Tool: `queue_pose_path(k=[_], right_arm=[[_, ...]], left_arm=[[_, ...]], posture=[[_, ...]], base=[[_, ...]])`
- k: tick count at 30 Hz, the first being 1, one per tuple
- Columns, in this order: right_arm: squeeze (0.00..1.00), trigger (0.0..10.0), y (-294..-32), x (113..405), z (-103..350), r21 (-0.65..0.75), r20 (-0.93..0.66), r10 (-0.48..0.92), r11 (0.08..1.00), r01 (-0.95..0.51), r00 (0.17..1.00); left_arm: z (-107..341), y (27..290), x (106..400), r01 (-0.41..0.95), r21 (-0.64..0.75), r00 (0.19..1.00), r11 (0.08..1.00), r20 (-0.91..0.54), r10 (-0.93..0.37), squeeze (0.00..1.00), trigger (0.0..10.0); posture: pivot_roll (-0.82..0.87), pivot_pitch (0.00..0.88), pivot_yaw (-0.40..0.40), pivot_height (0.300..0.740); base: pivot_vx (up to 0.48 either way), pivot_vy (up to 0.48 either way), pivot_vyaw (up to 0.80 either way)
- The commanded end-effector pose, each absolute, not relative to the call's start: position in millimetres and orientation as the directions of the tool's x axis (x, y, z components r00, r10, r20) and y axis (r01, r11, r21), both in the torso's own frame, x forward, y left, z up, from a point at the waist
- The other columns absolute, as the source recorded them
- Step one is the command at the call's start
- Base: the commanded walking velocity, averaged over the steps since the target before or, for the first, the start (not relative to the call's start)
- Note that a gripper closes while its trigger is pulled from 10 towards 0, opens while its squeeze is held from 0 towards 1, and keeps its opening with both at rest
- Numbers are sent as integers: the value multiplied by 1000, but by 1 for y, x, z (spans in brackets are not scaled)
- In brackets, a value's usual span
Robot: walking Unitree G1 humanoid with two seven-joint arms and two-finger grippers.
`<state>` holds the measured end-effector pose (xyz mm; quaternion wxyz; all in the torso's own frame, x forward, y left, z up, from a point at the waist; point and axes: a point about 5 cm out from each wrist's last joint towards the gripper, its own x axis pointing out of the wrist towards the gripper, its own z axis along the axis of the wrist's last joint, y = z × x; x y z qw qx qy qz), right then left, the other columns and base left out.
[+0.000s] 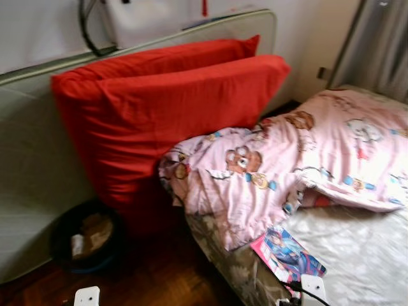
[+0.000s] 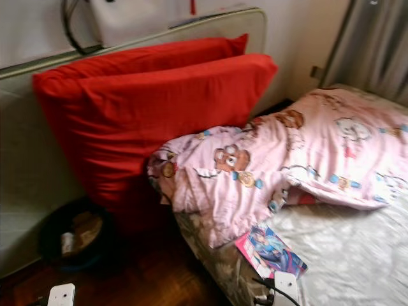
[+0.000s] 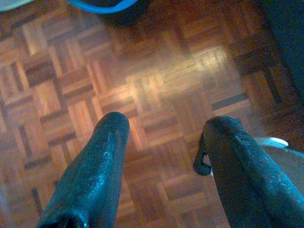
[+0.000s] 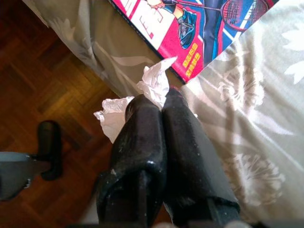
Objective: Clean up the room
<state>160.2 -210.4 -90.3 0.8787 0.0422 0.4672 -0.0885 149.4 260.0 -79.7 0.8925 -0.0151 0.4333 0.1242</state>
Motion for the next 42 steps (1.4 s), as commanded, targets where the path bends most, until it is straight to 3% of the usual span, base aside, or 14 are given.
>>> queue_pose_path(k=[1,7,22,35,42], right_arm=[[0,10000,-205,162,-90,-5,-826,-104,984,177,554],[0,10000,-207,160,-91,-15,-830,-107,985,170,547],[0,10000,-207,159,-91,15,-830,-93,982,188,550],[0,10000,-207,159,-91,8,-831,-106,979,202,545],[0,10000,-208,161,-90,10,-826,-120,974,227,551]], left_arm=[[-83,264,138,-247,99,564,964,-794,226,0,10000],[-85,267,130,-264,95,547,960,-805,230,0,10000],[-87,270,121,-271,98,517,958,-824,231,0,10000],[-92,254,124,-258,89,513,962,-831,215,0,10000],[-90,254,128,-265,87,523,960,-824,219,0,10000]], posture=[[-8,0,17,740],[-4,0,3,740],[-7,0,-2,740],[5,0,-1,740],[2,0,-1,740]], base=[[0,0,800],[0,0,800],[0,0,0],[0,0,0],[0,246,0]])
